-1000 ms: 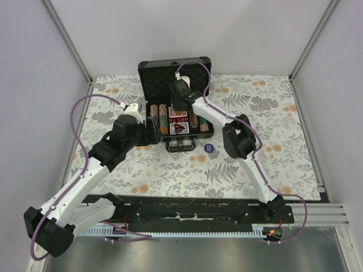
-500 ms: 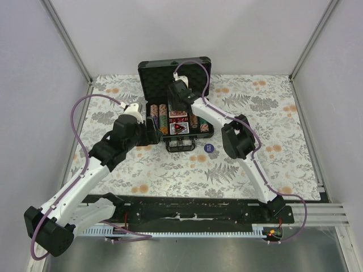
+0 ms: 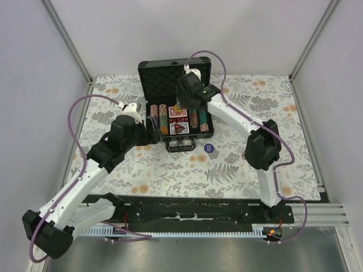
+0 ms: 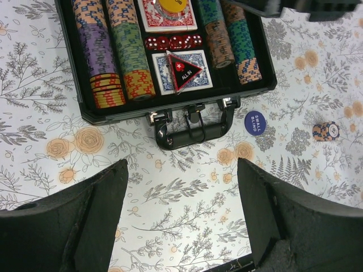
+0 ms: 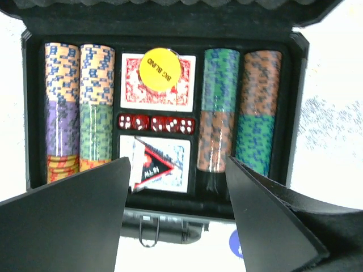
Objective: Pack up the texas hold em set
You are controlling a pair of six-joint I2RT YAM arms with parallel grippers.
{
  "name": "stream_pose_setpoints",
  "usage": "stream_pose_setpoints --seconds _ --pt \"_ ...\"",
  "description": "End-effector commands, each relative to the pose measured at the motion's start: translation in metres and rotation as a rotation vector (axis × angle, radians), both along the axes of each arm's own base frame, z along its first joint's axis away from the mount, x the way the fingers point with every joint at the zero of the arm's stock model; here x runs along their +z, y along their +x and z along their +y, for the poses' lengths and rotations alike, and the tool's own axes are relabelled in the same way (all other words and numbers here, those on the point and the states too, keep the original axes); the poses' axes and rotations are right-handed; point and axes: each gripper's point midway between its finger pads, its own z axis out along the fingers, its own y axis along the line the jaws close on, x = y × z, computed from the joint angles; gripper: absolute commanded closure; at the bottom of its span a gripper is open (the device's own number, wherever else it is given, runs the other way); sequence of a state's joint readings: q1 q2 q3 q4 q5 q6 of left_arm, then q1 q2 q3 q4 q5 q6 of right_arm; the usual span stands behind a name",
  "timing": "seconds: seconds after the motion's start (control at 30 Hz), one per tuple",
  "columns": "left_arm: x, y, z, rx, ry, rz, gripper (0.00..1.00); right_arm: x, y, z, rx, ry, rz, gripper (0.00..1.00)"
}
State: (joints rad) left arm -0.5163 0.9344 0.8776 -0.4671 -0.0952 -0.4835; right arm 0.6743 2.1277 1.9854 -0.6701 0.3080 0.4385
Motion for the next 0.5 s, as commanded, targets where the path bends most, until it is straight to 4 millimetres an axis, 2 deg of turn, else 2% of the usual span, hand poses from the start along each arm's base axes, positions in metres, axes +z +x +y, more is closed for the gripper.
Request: stream_pose_setpoints --seconds 0.0,0.27,0.47 --pt "0.02 0.003 -0.004 -0.005 -0.054 -0.054 0.16 0.014 -0.044 -0.024 -0.021 -0.005 0.094 0.24" --pt "0.021 0.0 -0.005 -0.013 -0.067 -0.056 0.16 -0.014 -0.102 -0.07 -0.077 -0.056 0.203 0.22" --pt "0.019 -0.002 -0.003 -0.008 -0.064 -0.05 0.16 -0.043 -0.129 -0.09 -0.07 -0.083 0.243 0.17"
